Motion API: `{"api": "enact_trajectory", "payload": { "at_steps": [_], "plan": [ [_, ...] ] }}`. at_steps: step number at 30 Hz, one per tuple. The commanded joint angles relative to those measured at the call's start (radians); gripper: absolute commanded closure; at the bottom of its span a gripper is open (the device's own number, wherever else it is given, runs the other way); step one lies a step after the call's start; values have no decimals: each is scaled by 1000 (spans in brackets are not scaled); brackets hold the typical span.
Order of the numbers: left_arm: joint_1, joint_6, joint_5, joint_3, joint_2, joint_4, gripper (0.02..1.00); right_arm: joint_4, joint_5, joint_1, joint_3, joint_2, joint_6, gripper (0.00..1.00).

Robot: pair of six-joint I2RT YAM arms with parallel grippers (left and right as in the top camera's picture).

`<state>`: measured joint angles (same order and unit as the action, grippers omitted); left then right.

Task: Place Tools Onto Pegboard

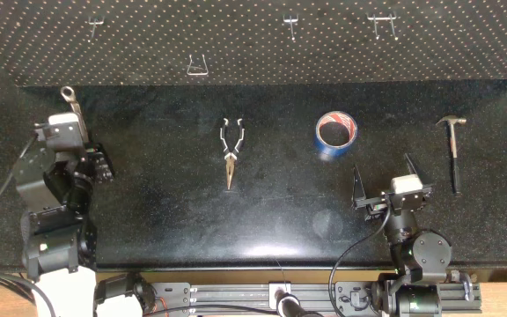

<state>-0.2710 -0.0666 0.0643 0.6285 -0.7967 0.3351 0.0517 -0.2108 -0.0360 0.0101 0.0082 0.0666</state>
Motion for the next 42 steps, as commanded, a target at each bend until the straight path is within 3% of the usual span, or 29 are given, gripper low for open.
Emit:
{"api": "enact_trajectory", "payload": {
  "at_steps": [1,9,13,42],
  "plan": [
    [28,105,0,-2,-84,-104,989,-1,2,7,-6,-7,14,25],
    [127,104,-25,-2,-142,-185,991,-1,2,7,-6,-7,14,25],
    [127,104,-80,-2,-161,-214,989,-1,2,7,-6,-7,14,25],
    [127,32,-110,10,-250,-371,989,-1,2,7,-6,-7,14,25]
  ]
}}
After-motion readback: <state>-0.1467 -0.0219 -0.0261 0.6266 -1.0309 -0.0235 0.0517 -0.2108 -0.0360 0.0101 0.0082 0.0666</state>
